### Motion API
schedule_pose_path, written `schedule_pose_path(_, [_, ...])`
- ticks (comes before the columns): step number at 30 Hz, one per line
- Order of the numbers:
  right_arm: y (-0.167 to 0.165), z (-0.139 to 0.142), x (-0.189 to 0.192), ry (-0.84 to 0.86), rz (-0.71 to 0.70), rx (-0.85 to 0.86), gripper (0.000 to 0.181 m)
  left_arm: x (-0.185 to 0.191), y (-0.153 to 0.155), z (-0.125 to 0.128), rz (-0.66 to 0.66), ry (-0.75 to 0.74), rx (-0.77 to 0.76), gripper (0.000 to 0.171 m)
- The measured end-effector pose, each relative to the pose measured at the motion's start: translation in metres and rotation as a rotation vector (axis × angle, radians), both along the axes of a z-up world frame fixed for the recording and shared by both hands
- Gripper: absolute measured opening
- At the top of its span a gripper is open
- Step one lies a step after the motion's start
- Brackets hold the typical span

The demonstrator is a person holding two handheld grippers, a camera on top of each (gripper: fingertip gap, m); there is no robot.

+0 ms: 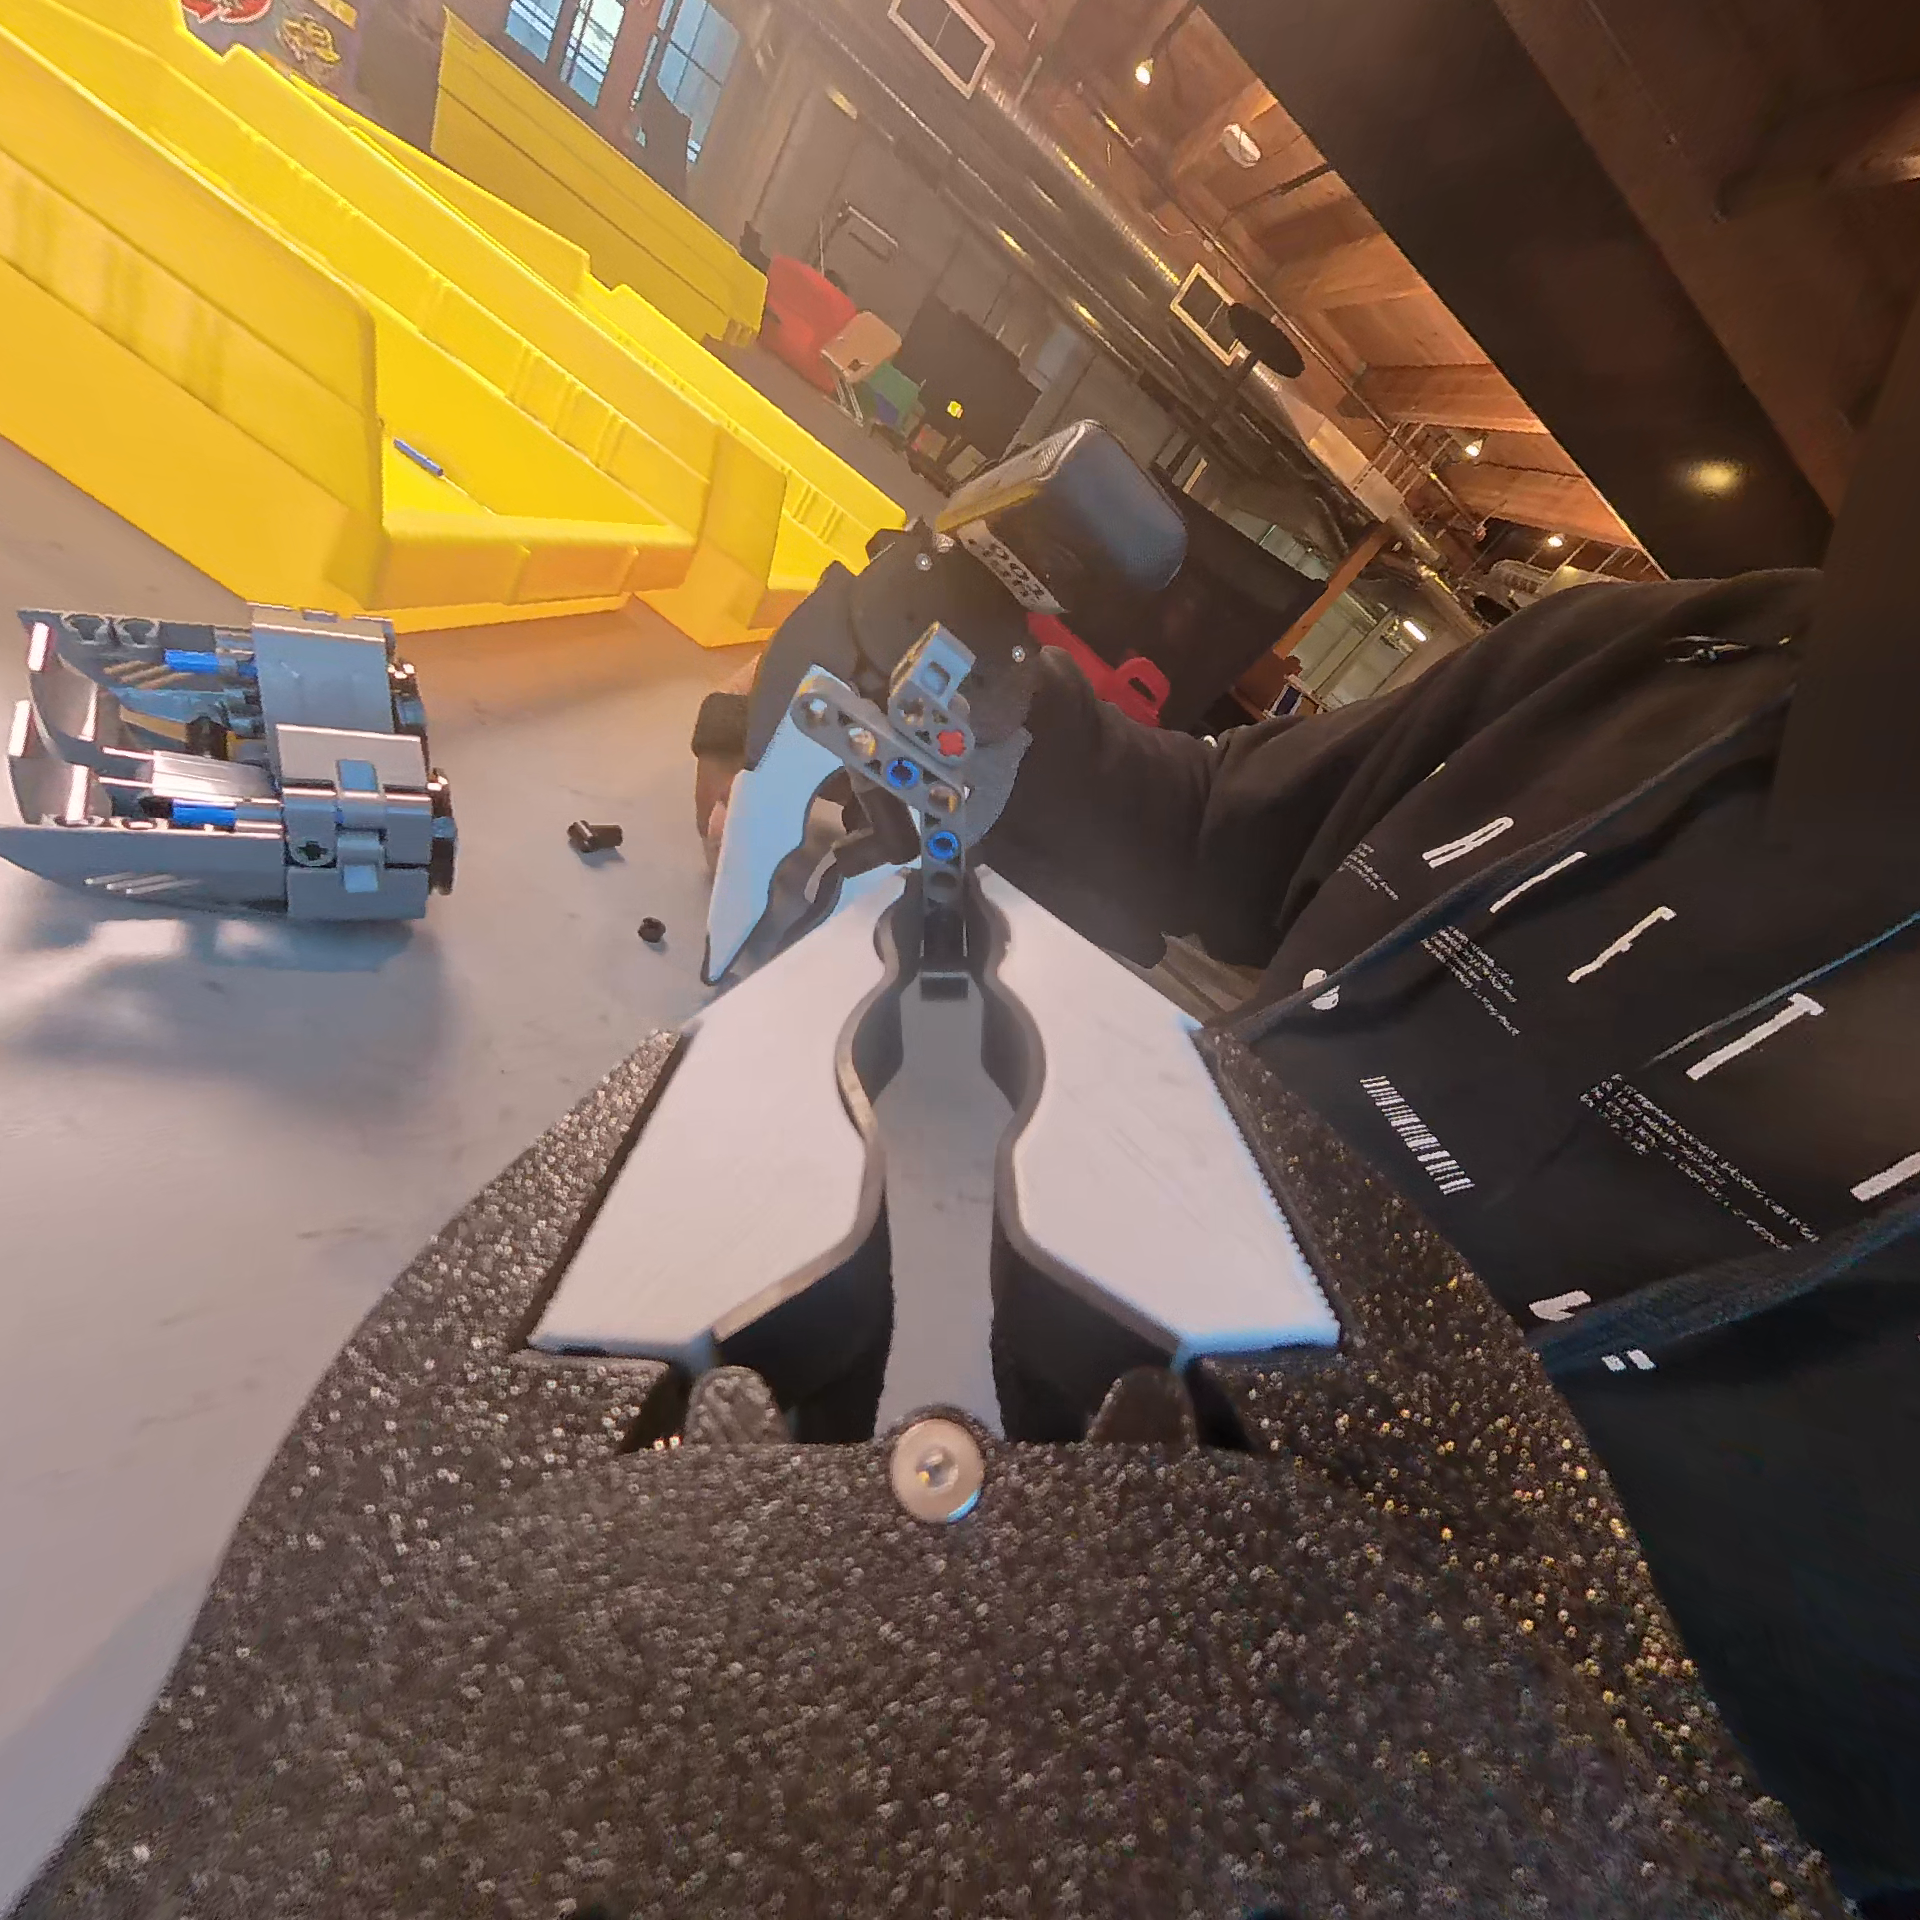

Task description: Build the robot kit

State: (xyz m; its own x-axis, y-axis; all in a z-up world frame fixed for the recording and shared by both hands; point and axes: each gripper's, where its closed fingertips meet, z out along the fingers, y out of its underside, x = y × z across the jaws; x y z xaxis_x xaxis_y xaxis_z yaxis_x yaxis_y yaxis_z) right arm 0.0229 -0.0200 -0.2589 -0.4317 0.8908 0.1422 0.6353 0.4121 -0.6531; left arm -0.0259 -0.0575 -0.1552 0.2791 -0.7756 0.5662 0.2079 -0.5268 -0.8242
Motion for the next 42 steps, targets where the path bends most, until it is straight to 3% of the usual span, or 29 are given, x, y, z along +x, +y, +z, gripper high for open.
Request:
schedule_pose_path(11, [-0.003,0.006,0.000,0.045,-0.014,-0.050,0.007,-0.002,0.004,-0.002,0.018,-0.012,-0.016,0.007])
schedule_pose_path(21, [-0.002,0.058,-0.009,0.262,-0.090,-0.458,0.007,-0.010,0.008,0.004,0.056,-0.045,-0.013,0.007])
schedule_pose_path(27, [-0.008,0.055,-0.007,0.160,-0.148,-0.720,0.007,-0.007,0.007,0.000,0.055,-0.010,-0.014,0.007])
schedule_pose_path(31, [-0.001,0.016,0.003,-0.031,-0.207,-0.528,0.007,-0.007,0.009,-0.007,0.071,0.040,-0.018,0.007])
schedule_pose_path(36, [0.007,-0.002,0.013,-0.139,-0.188,-0.180,0.007,-0.006,0.011,-0.013,0.077,0.075,-0.025,0.007])
schedule_pose_path(38, [0.010,0.000,0.012,-0.119,-0.161,-0.074,0.017,-0.006,0.011,-0.014,0.079,0.082,-0.026,0.007])
schedule_pose_path(42, [0.006,0.013,0.009,0.002,0.011,0.146,0.018,-0.009,0.013,-0.015,0.095,0.089,-0.025,0.007])
